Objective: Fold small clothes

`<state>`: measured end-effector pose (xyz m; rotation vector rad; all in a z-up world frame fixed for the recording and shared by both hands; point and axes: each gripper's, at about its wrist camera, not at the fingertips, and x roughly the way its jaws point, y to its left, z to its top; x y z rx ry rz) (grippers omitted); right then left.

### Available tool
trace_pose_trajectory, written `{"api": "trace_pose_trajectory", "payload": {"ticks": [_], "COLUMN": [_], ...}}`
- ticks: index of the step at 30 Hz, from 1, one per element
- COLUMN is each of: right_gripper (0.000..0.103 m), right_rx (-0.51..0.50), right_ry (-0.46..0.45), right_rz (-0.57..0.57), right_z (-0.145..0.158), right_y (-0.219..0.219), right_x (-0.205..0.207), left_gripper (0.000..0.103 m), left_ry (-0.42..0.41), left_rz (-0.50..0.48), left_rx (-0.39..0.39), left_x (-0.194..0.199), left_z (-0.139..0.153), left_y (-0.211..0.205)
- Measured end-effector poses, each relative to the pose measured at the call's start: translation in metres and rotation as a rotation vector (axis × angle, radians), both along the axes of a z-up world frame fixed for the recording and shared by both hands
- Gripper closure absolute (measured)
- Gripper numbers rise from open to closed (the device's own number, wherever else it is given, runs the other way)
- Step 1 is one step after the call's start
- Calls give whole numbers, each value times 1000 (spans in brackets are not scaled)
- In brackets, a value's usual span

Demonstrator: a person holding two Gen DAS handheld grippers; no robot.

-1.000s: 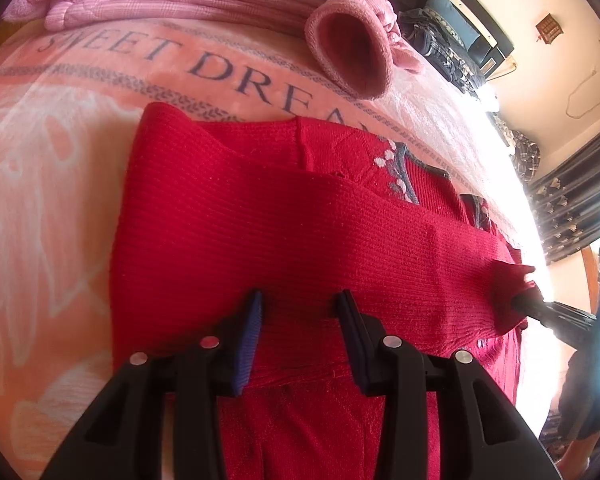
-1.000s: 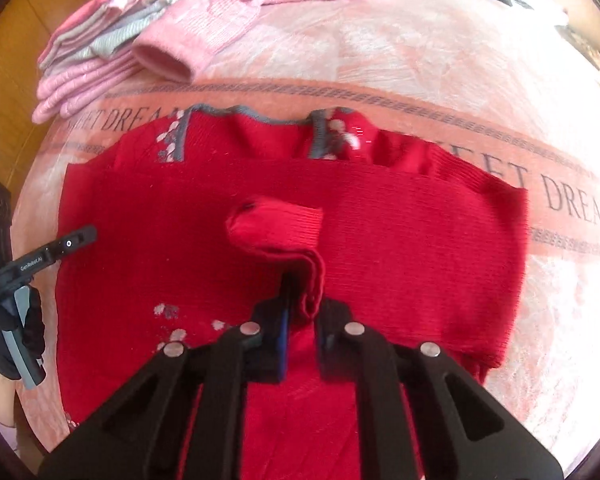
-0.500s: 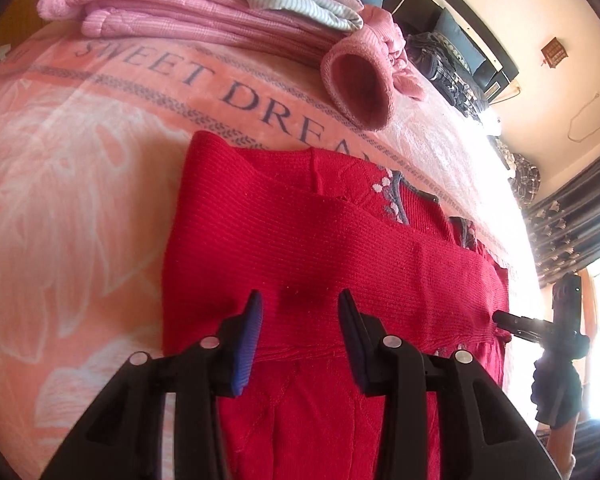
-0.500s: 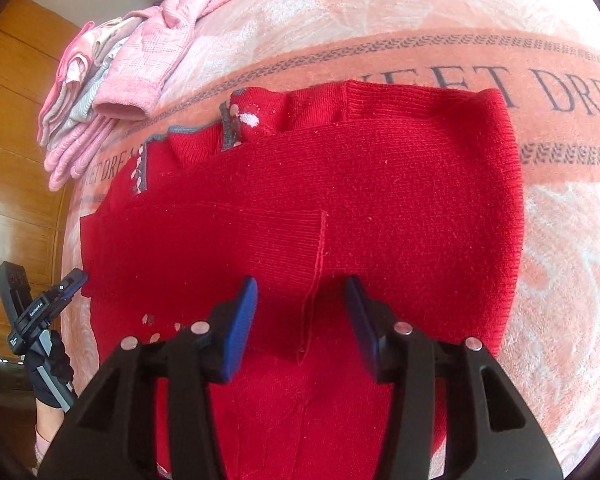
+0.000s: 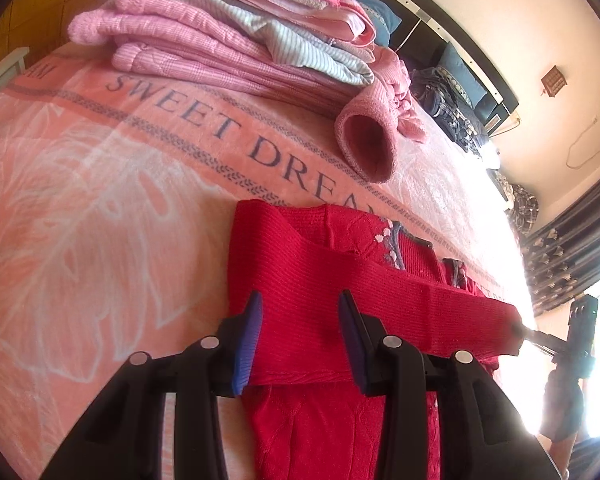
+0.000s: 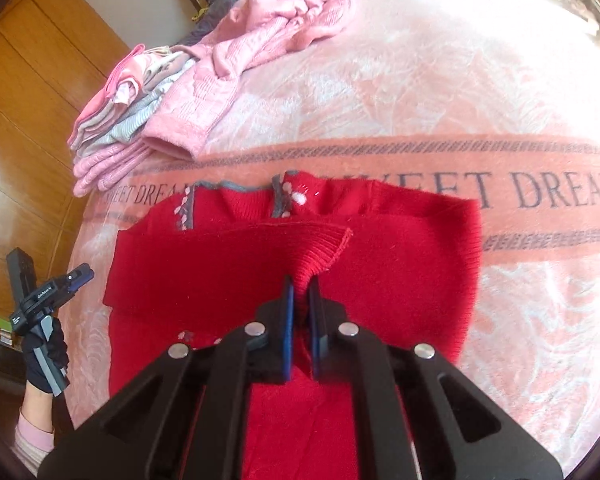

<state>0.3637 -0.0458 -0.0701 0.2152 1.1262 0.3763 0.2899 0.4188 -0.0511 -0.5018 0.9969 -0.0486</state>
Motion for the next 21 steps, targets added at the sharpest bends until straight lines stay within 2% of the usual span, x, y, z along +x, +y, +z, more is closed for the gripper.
{"api": "trace_pose_trajectory", "payload": {"ticks": [2, 4, 9, 11, 13, 15, 16, 18, 21], "right_gripper": [98, 98, 98, 97, 96, 94, 87, 85, 85], "right_rx": [-26, -32, -109, -134, -123, -147, -170, -212, -165], "right_ry": [-14, 18, 108, 150, 152, 146, 131, 57, 10], "right_rz": [-24, -46, -71, -78, -78, -69, -71, -65, -40], "right_z": [6, -1, -50, -73, -82, -76, -69, -47, -26], "right_y": [-12, -23, -27, -25, -26, -27, -27, -25, -18], "right_x": [0, 2, 6, 5, 4, 2, 0, -6, -7], "left_gripper": [63, 63, 63, 64, 64, 64, 64, 64, 58], "left_ry": [-6, 7, 120, 120, 123, 126, 113, 65, 19], "left_rz": [-24, -49, -89, -87, -85, -77, -83, -111, -141], "left_rx": [4, 22, 104, 121, 114, 107, 102, 96, 80], "left_x": [5, 10, 25, 26, 27, 25, 24, 22, 26], "left_z": [-2, -9, -49, -58, -56, -49, -43, -28, -16], "left_y": [-11, -24, -52, -52, -51, -50, -51, -57, -71]}}
